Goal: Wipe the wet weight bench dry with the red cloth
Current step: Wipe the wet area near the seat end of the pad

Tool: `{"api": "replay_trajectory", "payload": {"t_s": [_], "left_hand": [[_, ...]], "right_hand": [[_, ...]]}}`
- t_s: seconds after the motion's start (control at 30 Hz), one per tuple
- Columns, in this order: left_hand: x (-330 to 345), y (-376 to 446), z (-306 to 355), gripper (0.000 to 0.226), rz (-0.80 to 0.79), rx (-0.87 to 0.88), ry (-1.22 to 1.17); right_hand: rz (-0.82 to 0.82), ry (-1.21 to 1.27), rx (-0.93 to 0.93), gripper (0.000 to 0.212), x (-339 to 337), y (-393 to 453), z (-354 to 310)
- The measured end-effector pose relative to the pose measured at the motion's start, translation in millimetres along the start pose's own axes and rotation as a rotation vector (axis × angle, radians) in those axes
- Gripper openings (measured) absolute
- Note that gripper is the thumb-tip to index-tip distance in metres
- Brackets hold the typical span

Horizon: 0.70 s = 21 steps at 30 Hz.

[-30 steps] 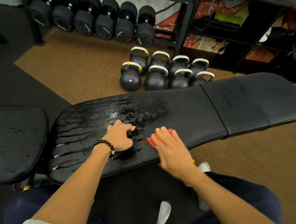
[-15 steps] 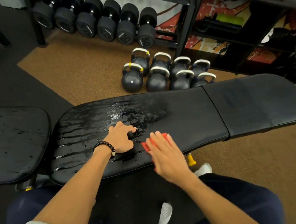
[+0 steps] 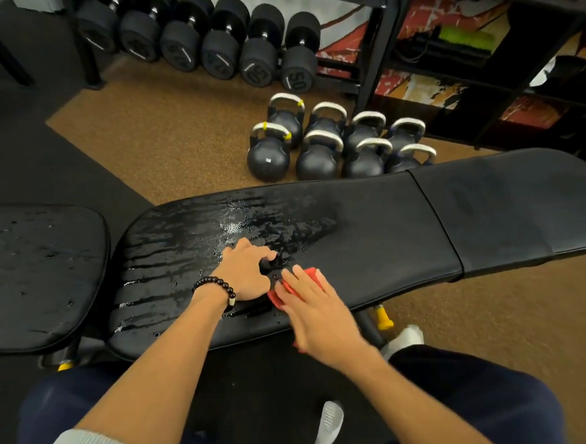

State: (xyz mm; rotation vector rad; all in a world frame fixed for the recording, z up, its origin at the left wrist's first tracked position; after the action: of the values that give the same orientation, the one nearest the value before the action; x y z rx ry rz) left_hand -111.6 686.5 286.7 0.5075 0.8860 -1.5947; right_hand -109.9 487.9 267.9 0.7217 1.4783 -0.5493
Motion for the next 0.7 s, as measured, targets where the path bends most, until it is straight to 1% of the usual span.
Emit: {"api": "replay_trajectory", "payload": {"t_s": [0.03,0.07,0.1,0.13,0.2,0.27,0.3,0.33,0.37,0.4,0.43,0.5,0.53,0.57,0.6,0.63,0.67,0.7], "left_hand": [[-0.4,-0.3,-0.1,0.055,0.006,-0.004,-0.005],[-0.6,-0.3,0.2,0.052,0.009,-0.005,-0.003],[-1.0,-0.3,1.4,0.05,0.013,-0.001,0.009],[-1.1,-0.4,2.9,0.048,0.015,0.002,0.021],[-1.5,-1.3,5.0,0.048,0.01,0.004,0.029],[-1.8,-3.4,7.2,0.048,0.002,0.002,0.034],[-2.7,-4.0,8.8,0.048,-0.001,0.001,0.037],[-3.7,-4.2,10.3,0.048,-0.006,0.001,0.036],[-5.3,-4.4,12.2,0.048,-0.013,0.0,0.037],[-7.6,-4.1,13.6,0.047,-0.022,-0.001,0.044],[-10.3,-3.4,14.6,0.045,-0.033,-0.004,0.052],[-16.7,-0.3,15.5,0.042,-0.038,-0.011,0.063],[-20.3,1.6,15.5,0.042,-0.032,-0.009,0.068],[-23.7,3.7,16.0,0.042,-0.022,-0.003,0.068],[-27.0,5.5,16.8,0.042,-0.006,0.003,0.062],[-29.9,6.9,17.7,0.041,0.022,0.004,0.048],[-31.5,8.5,17.1,0.04,0.053,0.001,0.03],[-32.5,9.8,16.4,0.039,0.085,-0.001,0.022]], "right_hand": [[-0.001,-0.009,-0.073,0.046,-7.6,0.2,17.9],[0.006,-0.024,-0.103,0.045,-16.4,1.8,38.3],[0.022,-0.052,-0.102,0.044,-26.7,7.1,59.5],[0.01,-0.096,-0.049,0.045,-35.2,16.5,81.6],[-0.058,-0.137,0.191,0.053,-44.1,39.6,117.3],[-0.004,-0.122,0.461,0.055,-41.7,65.8,130.3],[0.029,-0.133,0.567,0.053,-38.2,78.5,125.4],[0.064,-0.152,0.622,0.051,-36.1,89.0,113.0],[0.081,-0.171,0.605,0.048,-33.5,95.9,96.7],[0.099,-0.166,0.513,0.043,-30.7,99.9,77.5],[0.099,-0.145,0.377,0.038,-27.4,97.8,59.3],[-0.03,-0.03,0.076,0.032,-13.8,72.5,45.0],[-0.103,0.065,-0.018,0.033,-12.3,56.0,50.1],[-0.134,0.135,-0.086,0.034,-14.7,42.8,63.2],[-0.124,0.152,-0.126,0.034,-18.6,35.4,80.9],[-0.089,0.129,-0.12,0.034,-21.4,35.6,100.6],[-0.059,0.13,-0.04,0.034,-25.6,43.1,118.2],[-0.021,0.122,0.094,0.033,-29.6,56.1,131.9]]}}
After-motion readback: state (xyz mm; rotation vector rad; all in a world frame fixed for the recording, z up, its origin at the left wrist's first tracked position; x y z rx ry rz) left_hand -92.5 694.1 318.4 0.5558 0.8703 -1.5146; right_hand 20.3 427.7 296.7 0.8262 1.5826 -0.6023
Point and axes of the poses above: each hand's wrist, its own y-axis towards the middle knuckle, its own x-axis out of the palm, z = x × y, the point moved 1 cm from there along y, towards the middle knuckle, and after that the axes turned 15 degrees about x, right-handed, at the moved point
